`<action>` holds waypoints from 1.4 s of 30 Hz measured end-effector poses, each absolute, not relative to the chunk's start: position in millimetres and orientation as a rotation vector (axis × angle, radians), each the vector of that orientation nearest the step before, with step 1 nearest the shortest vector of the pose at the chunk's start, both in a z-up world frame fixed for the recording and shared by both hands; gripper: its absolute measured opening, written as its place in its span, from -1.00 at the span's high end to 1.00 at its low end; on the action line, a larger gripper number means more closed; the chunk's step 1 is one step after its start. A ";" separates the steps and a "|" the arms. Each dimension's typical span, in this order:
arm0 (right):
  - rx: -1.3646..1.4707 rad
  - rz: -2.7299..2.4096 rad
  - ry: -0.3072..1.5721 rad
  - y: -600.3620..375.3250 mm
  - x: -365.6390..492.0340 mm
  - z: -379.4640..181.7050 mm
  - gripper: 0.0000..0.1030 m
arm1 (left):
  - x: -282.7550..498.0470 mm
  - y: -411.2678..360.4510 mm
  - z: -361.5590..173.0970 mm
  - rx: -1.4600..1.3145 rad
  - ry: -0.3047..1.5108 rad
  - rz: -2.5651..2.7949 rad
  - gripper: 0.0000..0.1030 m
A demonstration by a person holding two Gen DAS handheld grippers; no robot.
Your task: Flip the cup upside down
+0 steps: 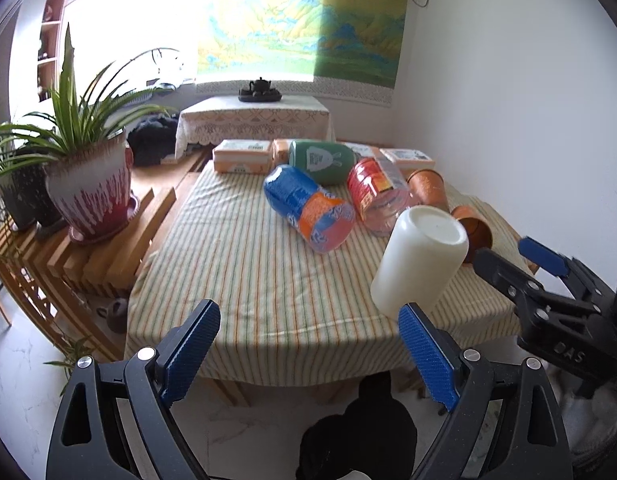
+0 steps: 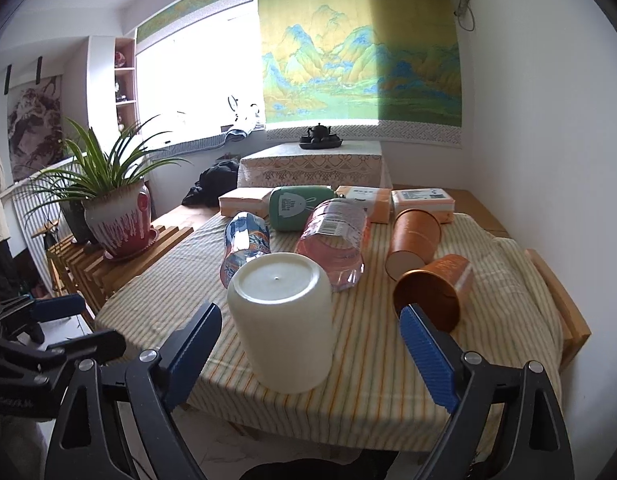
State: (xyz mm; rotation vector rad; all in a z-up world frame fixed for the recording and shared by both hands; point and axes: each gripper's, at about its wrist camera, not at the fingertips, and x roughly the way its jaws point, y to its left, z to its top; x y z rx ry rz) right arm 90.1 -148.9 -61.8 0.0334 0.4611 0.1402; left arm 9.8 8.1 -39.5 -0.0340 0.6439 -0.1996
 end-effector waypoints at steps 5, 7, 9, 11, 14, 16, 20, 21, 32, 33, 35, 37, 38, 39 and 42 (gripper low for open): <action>0.053 0.113 0.432 -159.6 60.8 -51.2 -0.78 | -0.5 8.6 -23.3 -0.029 0.563 -0.165 -0.80; 0.061 0.108 0.422 -161.6 51.1 -48.3 -0.82 | -4.1 7.9 -17.3 -0.018 0.532 -0.150 -0.81; 0.062 0.099 0.416 -163.3 43.7 -46.0 -0.82 | -7.9 7.4 -11.9 -0.009 0.499 -0.139 -0.82; 0.060 0.086 0.405 -164.2 35.9 -43.4 -0.83 | -13.1 6.7 -7.4 0.002 0.465 -0.128 -0.83; 0.062 0.076 0.394 -165.4 29.1 -40.2 -0.85 | -19.8 4.6 -2.3 0.017 0.431 -0.119 -0.84; 0.061 0.070 0.390 -164.3 25.1 -39.4 -0.87 | -22.1 3.9 -0.9 0.019 0.425 -0.122 -0.84; 0.071 0.064 0.386 -163.7 19.4 -38.6 -0.88 | -24.2 2.7 -0.3 0.017 0.422 -0.123 -0.85; 0.074 0.059 0.382 -163.7 18.4 -38.5 -0.88 | -24.8 2.7 -0.3 0.017 0.419 -0.121 -0.85; 0.077 0.017 0.366 -162.4 16.4 -43.9 -0.97 | -31.6 3.7 -2.1 0.041 0.368 -0.079 -1.00; 0.079 0.015 0.363 -162.6 15.7 -43.8 -0.97 | -31.5 4.5 -3.2 0.037 0.372 -0.082 -1.00; 0.081 0.009 0.358 -163.2 14.4 -43.7 -0.97 | -31.1 5.5 -5.8 0.032 0.379 -0.081 -1.00; 0.080 0.005 0.355 -163.5 13.5 -43.2 -0.97 | -31.3 6.2 -7.9 0.030 0.384 -0.080 -1.00; 0.080 0.004 0.354 -163.4 12.9 -43.3 -0.97 | -31.4 6.6 -8.8 0.028 0.386 -0.080 -1.00; 0.080 0.004 0.354 -163.4 12.8 -43.7 -0.97 | -31.8 7.1 -9.5 0.025 0.387 -0.080 -1.00; 0.079 0.005 0.356 -162.7 12.1 -44.0 -0.97 | -32.3 8.3 -10.2 0.020 0.392 -0.081 -1.00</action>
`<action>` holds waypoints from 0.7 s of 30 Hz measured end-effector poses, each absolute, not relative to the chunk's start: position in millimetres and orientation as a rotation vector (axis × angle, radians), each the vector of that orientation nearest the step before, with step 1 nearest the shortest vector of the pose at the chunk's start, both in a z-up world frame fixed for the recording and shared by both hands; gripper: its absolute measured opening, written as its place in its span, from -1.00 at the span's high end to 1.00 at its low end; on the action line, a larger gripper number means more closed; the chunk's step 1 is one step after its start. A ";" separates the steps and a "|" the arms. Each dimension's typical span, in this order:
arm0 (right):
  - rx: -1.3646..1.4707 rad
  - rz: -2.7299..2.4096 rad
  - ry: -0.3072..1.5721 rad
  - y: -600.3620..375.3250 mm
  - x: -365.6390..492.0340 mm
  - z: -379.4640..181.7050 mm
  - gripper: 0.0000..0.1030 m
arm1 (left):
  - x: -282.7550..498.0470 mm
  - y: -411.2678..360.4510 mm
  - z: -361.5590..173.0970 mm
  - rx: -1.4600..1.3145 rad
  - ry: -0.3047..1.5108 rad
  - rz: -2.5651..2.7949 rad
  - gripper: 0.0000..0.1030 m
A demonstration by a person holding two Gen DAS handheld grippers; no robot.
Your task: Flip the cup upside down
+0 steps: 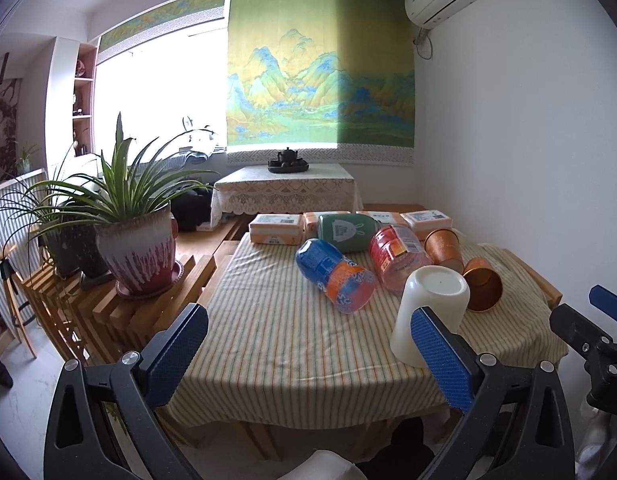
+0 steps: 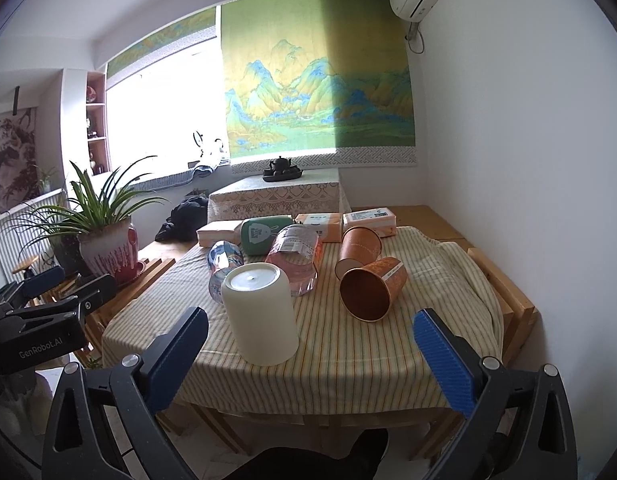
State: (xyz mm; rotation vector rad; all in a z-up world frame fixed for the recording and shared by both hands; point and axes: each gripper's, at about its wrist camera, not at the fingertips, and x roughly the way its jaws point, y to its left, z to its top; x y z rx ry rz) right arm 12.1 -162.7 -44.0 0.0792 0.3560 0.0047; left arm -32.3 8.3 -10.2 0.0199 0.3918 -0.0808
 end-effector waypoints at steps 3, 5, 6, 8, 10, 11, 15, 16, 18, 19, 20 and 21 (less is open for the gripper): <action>0.081 0.003 0.354 -162.7 11.9 -44.0 -0.97 | -32.3 9.3 -12.6 0.016 0.398 -0.081 -1.00; 0.081 -0.002 0.346 -161.6 11.1 -44.3 -0.97 | -31.6 9.8 -14.3 0.010 0.402 -0.082 -1.00; 0.081 -0.006 0.342 -161.0 10.6 -44.6 -0.97 | -31.6 10.1 -15.2 0.008 0.404 -0.082 -1.00; 0.075 -0.013 0.335 -159.2 9.6 -44.3 -0.97 | -31.8 11.0 -16.8 0.006 0.407 -0.078 -1.00; 0.074 -0.019 0.331 -158.3 9.1 -44.4 -0.97 | -31.4 11.5 -18.1 0.002 0.412 -0.079 -1.00; 0.074 -0.022 0.328 -157.9 8.8 -44.5 -0.97 | -31.2 11.7 -18.7 0.000 0.413 -0.078 -1.00; 0.077 -0.027 0.329 -158.4 9.4 -45.0 -0.97 | -31.6 11.4 -20.4 0.000 0.417 -0.079 -1.00; 0.077 -0.027 0.330 -158.9 9.7 -45.3 -0.97 | -31.6 11.1 -20.6 0.002 0.418 -0.078 -1.00; 0.080 -0.029 0.331 -159.4 10.0 -45.9 -0.97 | -31.3 10.5 -20.4 0.004 0.419 -0.079 -1.00; 0.081 -0.030 0.331 -159.6 10.3 -45.9 -0.97 | -31.3 10.5 -20.4 0.003 0.419 -0.079 -1.00; 0.082 -0.029 0.333 -159.8 10.5 -46.1 -0.97 | -31.3 10.6 -20.4 0.002 0.419 -0.079 -1.00; 0.084 -0.028 0.334 -160.5 10.8 -46.2 -0.97 | -31.3 10.5 -20.5 0.001 0.419 -0.079 -1.00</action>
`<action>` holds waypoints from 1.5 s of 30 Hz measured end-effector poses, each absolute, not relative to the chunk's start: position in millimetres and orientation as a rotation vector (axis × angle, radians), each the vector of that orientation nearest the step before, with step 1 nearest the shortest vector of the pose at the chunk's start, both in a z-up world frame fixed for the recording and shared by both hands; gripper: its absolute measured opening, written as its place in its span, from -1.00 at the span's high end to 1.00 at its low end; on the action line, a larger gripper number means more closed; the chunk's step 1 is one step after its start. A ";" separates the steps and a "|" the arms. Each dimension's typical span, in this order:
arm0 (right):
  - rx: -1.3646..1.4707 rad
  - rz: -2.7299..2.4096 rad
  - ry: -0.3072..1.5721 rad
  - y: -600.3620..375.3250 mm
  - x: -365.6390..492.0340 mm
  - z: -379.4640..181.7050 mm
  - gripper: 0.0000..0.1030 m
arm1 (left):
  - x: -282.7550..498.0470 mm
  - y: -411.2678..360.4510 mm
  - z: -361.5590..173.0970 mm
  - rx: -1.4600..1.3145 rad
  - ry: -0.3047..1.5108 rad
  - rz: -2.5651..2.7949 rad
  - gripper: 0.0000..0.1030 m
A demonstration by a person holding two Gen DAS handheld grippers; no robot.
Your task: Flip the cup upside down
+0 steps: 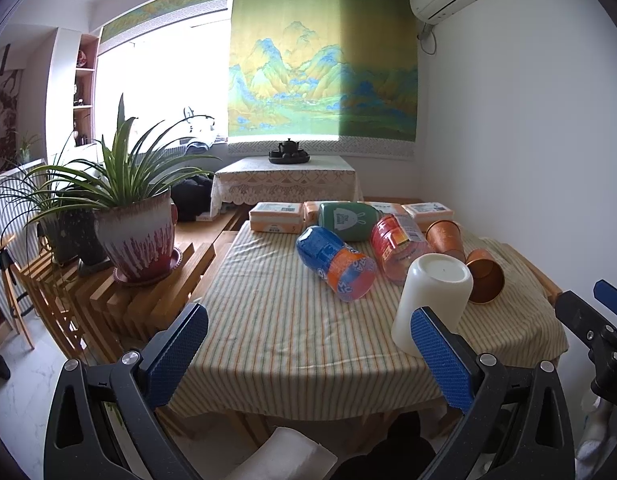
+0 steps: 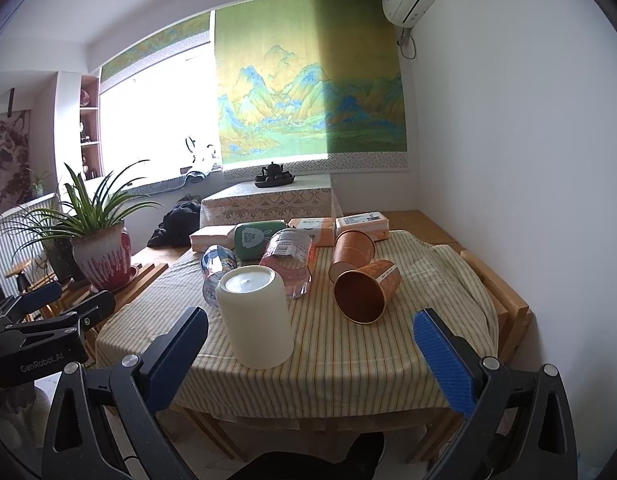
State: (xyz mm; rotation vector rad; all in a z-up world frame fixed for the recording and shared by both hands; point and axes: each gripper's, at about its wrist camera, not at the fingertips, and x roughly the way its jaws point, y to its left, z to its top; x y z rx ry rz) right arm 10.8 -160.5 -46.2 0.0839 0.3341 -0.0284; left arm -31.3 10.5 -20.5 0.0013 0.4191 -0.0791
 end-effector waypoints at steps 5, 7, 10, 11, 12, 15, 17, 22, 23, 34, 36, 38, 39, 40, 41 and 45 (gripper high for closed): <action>0.082 -0.030 0.332 -160.6 10.8 -46.5 -0.97 | -30.9 9.8 -20.7 0.003 0.420 -0.080 -1.00; 0.083 -0.032 0.331 -160.5 10.8 -46.5 -0.97 | -31.0 9.4 -20.8 0.005 0.420 -0.080 -1.00; 0.084 -0.032 0.330 -160.6 10.6 -47.1 -0.97 | -31.1 9.1 -21.0 0.004 0.420 -0.081 -1.00; 0.083 -0.033 0.329 -160.2 10.5 -47.1 -0.97 | -31.0 9.1 -21.0 0.004 0.420 -0.080 -1.00; 0.083 -0.032 0.329 -160.2 10.7 -47.3 -0.97 | -31.0 9.1 -21.0 0.005 0.420 -0.080 -1.00; 0.085 -0.033 0.330 -160.4 10.5 -47.1 -0.97 | -31.2 8.7 -21.2 0.004 0.420 -0.081 -1.00; 0.086 -0.033 0.331 -160.5 10.6 -47.3 -0.97 | -31.1 9.0 -21.0 0.005 0.420 -0.081 -1.00; 0.090 -0.034 0.330 -161.7 10.1 -47.1 -0.97 | -30.4 8.3 -21.3 0.004 0.420 -0.080 -1.00; 0.090 -0.033 0.329 -161.6 10.1 -47.0 -0.97 | -30.5 8.6 -21.2 0.003 0.420 -0.080 -1.00; 0.091 -0.033 0.334 -162.2 10.8 -47.0 -0.97 | -29.0 5.9 -21.8 0.004 0.423 -0.085 -1.00; 0.092 -0.034 0.333 -162.0 10.8 -46.8 -0.97 | -29.2 6.4 -21.7 0.004 0.423 -0.083 -1.00; 0.090 -0.034 0.334 -162.1 11.0 -47.0 -0.97 | -29.2 6.2 -21.8 0.005 0.423 -0.083 -1.00; 0.090 -0.033 0.334 -162.2 10.9 -47.1 -0.97 | -29.2 6.5 -21.7 0.004 0.423 -0.084 -1.00; 0.090 -0.033 0.335 -162.2 11.5 -47.2 -0.97 | -29.2 6.2 -21.8 0.005 0.423 -0.084 -1.00; 0.090 -0.033 0.336 -162.5 12.1 -47.4 -0.97 | -28.7 5.9 -21.9 0.005 0.424 -0.084 -1.00; 0.090 -0.032 0.338 -162.6 12.6 -47.9 -0.97 | -27.6 4.4 -22.1 0.006 0.424 -0.086 -1.00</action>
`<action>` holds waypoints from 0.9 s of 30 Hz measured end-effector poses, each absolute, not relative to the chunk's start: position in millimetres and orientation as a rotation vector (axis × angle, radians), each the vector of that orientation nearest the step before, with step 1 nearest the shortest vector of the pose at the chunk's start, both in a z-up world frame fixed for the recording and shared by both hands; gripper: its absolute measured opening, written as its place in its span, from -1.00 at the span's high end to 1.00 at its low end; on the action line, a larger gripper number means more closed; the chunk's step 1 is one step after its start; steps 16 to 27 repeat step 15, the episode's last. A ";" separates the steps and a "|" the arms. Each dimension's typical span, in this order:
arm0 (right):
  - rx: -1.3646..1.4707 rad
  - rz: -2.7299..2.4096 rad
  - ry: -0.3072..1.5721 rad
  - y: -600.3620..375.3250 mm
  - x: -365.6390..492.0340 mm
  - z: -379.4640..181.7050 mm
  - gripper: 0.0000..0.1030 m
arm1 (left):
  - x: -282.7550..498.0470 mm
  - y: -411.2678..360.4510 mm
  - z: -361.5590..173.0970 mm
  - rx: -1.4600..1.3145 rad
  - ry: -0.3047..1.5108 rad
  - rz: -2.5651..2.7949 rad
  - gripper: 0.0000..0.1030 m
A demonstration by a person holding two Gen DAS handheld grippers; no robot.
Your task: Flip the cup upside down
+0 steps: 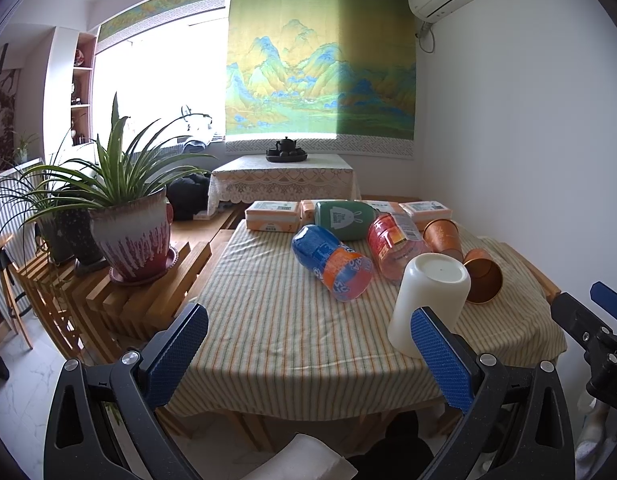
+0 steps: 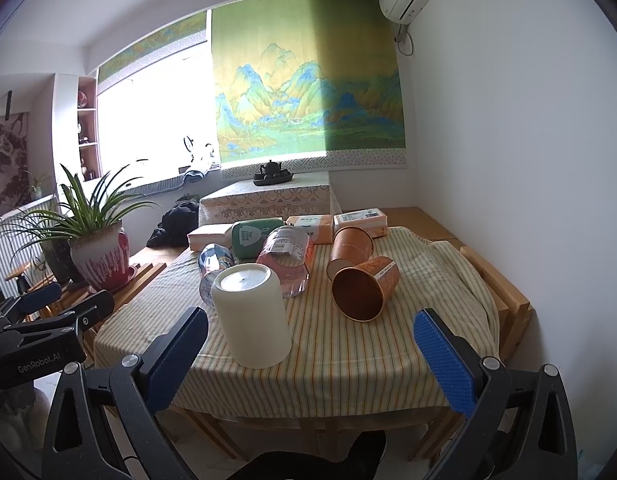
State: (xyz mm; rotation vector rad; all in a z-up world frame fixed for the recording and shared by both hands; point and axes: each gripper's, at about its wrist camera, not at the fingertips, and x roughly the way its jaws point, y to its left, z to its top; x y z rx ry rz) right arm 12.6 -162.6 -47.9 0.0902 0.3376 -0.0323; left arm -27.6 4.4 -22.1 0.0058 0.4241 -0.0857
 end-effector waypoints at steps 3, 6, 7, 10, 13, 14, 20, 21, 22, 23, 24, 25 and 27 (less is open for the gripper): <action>0.091 -0.033 0.338 -162.6 13.2 -48.2 -0.97 | -27.6 4.9 -22.1 0.005 0.425 -0.085 -1.00; 0.092 -0.033 0.342 -162.3 14.4 -50.1 -0.97 | -25.3 3.5 -22.9 0.003 0.430 -0.086 -1.00; 0.091 -0.032 0.344 -161.9 14.8 -50.8 -0.97 | -25.1 2.9 -23.1 0.002 0.431 -0.085 -1.00; 0.092 -0.032 0.345 -161.8 15.4 -51.5 -0.97 | -23.9 3.1 -23.6 -0.001 0.431 -0.087 -1.00; 0.091 -0.032 0.347 -161.6 15.9 -52.7 -0.97 | -24.1 2.9 -24.0 0.010 0.423 -0.083 -1.00; 0.092 -0.030 0.349 -161.9 16.5 -53.3 -0.97 | -23.8 2.5 -24.4 0.012 0.425 -0.082 -1.00; 0.094 -0.029 0.351 -161.9 16.9 -54.1 -0.97 | -23.1 2.2 -25.0 0.011 0.429 -0.083 -1.00; 0.094 -0.029 0.351 -161.9 16.9 -54.1 -0.97 | -23.1 2.2 -25.0 0.011 0.429 -0.083 -1.00; 0.094 -0.029 0.351 -161.9 16.9 -54.1 -0.97 | -23.1 2.2 -25.0 0.011 0.429 -0.083 -1.00; 0.094 -0.029 0.351 -161.9 16.9 -54.1 -0.97 | -23.1 2.2 -25.0 0.011 0.429 -0.083 -1.00; 0.094 -0.029 0.351 -161.9 16.9 -54.1 -0.97 | -23.1 2.2 -25.0 0.011 0.429 -0.083 -1.00; 0.094 -0.029 0.351 -161.9 16.9 -54.1 -0.97 | -23.1 2.2 -25.0 0.011 0.429 -0.083 -1.00; 0.094 -0.029 0.351 -161.9 16.9 -54.1 -0.97 | -23.1 2.2 -25.0 0.011 0.429 -0.083 -1.00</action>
